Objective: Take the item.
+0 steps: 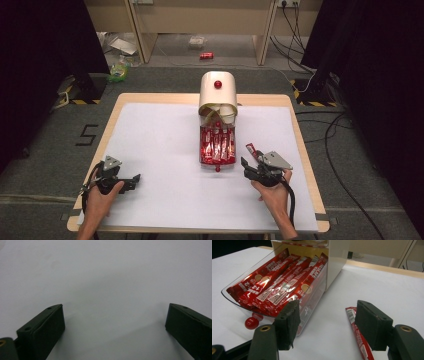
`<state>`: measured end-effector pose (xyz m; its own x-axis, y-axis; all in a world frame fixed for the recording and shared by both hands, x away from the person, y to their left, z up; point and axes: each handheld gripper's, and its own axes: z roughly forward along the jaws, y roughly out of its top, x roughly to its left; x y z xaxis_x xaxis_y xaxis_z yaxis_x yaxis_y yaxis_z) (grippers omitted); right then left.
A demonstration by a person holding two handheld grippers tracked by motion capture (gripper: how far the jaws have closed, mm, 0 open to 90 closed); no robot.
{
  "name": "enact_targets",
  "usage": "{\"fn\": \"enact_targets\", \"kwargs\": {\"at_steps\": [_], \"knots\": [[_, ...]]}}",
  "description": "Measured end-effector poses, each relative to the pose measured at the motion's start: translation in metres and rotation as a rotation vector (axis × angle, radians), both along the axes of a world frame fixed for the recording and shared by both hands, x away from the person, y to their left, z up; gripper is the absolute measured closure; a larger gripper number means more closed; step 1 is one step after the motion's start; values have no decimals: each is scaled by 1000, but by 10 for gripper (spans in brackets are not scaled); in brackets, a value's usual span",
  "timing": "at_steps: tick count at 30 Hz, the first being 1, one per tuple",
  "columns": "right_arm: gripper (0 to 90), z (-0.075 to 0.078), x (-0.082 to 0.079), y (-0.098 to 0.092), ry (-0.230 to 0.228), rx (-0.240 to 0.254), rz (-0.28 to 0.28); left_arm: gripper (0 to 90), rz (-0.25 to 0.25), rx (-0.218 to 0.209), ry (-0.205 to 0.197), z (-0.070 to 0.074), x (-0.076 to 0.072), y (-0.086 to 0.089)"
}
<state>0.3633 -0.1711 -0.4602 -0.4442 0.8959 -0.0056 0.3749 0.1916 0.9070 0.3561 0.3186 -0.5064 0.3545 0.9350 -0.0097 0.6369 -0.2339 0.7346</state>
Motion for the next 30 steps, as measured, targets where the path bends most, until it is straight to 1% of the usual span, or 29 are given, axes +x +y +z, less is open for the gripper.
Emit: {"fn": "enact_targets", "kwargs": {"at_steps": [7, 11, 15, 16, 23, 30], "knots": [[367, -1, -2, 4, 6, 5, 13, 17, 0, 0, 0, 0, 0, 0], [365, -2, -3, 8, 3, -4, 24, 17, 0, 0, 0, 0, 0, 0], [360, -2, -4, 11, 3, 0, 35, 17, 0, 0, 0, 0, 0, 0], [359, -2, -5, 12, 11, 2, 36, 17, 0, 0, 0, 0, 0, 0], [349, -6, -6, 17, 27, 1, 59, 17, 0, -1, 0, 0, 0, 0], [347, -8, -7, 21, 22, -8, 74, 17, 0, -1, 1, 0, 0, 0]]}}
